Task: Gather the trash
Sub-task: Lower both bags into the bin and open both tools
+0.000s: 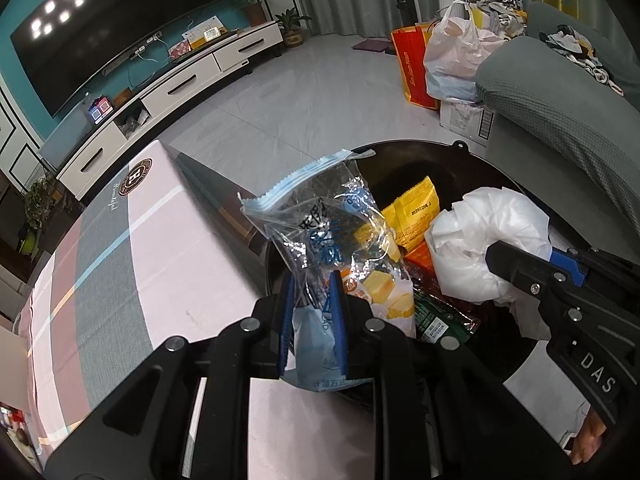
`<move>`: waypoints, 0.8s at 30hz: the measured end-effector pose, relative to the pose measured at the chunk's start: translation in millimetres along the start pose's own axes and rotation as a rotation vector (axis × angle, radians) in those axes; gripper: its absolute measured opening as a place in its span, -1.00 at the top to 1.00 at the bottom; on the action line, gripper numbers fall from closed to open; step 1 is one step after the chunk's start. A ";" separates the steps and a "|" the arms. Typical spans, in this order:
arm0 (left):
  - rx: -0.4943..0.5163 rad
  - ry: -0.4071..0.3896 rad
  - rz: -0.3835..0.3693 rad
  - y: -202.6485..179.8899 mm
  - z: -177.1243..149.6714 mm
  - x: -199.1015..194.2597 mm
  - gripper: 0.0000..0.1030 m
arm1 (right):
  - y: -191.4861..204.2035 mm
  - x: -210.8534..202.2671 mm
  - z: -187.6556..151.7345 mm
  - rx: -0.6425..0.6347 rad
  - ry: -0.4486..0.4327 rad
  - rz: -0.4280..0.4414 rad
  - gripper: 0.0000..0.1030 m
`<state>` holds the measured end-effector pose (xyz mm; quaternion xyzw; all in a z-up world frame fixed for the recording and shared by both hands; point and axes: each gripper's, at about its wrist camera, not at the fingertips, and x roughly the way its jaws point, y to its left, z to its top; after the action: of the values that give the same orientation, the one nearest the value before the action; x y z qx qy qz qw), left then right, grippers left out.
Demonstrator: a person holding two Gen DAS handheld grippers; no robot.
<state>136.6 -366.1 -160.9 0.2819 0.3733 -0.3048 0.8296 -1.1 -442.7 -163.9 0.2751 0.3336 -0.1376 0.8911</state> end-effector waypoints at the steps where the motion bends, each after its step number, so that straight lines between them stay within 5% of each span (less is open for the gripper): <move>1: 0.001 0.002 0.001 0.0 -0.2 0.7 0.61 | 0.1 0.4 -0.2 -0.001 0.002 -0.001 0.67; 24: 0.022 0.032 0.006 -6.0 -0.3 11.5 0.57 | 0.7 7.7 0.1 0.001 0.036 -0.016 0.64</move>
<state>138.4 -373.3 -171.7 0.2972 0.3821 -0.3019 0.8213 4.9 -442.7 -168.7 0.2755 0.3519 -0.1402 0.8836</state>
